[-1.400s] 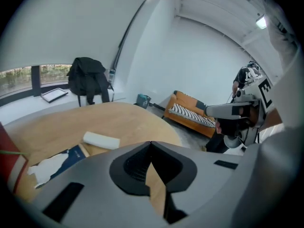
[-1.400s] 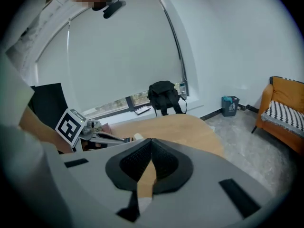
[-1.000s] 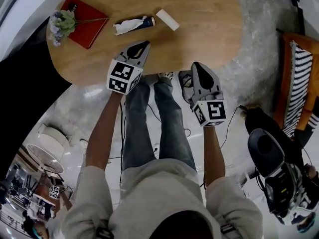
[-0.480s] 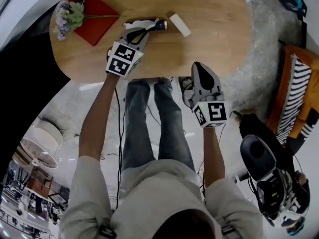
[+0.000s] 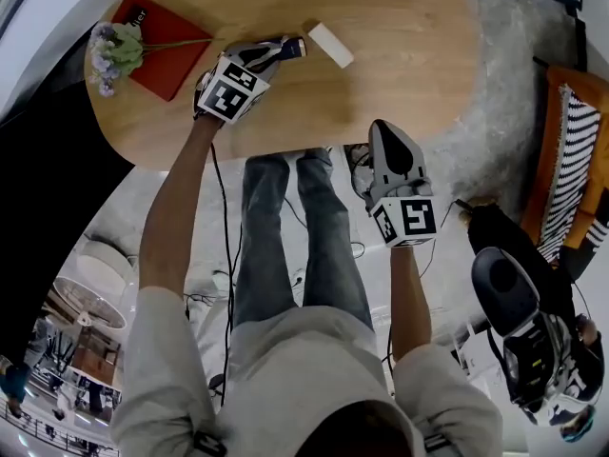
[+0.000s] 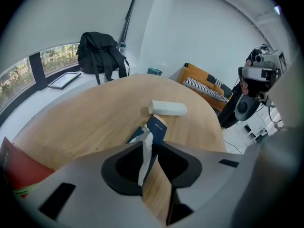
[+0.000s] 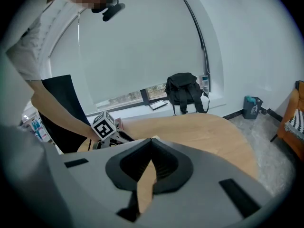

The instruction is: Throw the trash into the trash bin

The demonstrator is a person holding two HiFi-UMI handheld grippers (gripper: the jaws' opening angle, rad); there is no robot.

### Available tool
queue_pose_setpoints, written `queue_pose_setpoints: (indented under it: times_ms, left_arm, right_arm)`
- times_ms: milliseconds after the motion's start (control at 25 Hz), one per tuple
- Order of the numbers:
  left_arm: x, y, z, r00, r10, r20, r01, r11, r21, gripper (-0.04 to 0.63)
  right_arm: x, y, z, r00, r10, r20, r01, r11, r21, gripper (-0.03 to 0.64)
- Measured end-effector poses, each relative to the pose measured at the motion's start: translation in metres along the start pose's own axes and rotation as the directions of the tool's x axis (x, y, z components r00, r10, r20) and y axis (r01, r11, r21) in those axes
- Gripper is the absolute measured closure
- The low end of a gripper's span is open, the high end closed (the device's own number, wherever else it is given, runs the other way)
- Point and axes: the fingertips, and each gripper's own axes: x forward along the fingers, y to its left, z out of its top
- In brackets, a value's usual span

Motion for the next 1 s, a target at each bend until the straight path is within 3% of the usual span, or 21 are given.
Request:
queue_pose_setpoints:
  times_ms: [80,320,600,760,1000]
  left_arm:
    - [0.001,0.000,0.005,1.000,0.005,0.017,-0.005,1.000,-0.002,0.526]
    - [0.010,-0.006,0.005,1.000,-0.008,-0.009,0.008,0.999,0.047,0.564]
    - [-0.009,-0.010,0.012,0.995,0.062,0.081,-0.066,0.997,0.044,0.577]
    - [-0.029,-0.003,0.017,0.966,0.155,0.206,-0.151,0.988,-0.035,0.577]
    - [-0.064,-0.015,0.028,0.917,0.228,0.327,-0.199,0.973,-0.119,0.577]
  right_arm:
    - [-0.005,-0.006,0.000,1.000,-0.006,0.003,0.006,1.000,0.005,0.588]
    - [-0.008,-0.017,-0.010,1.000,-0.030,-0.006,0.030,0.999,0.013,0.588]
    - [-0.003,-0.011,-0.006,1.000,-0.006,-0.003,0.006,1.000,0.000,0.588]
    - [0.006,-0.010,-0.006,1.000,0.007,0.003,-0.007,1.000,-0.010,0.588]
    - [0.005,-0.010,-0.006,1.000,0.002,0.009,-0.002,1.000,-0.010,0.588]
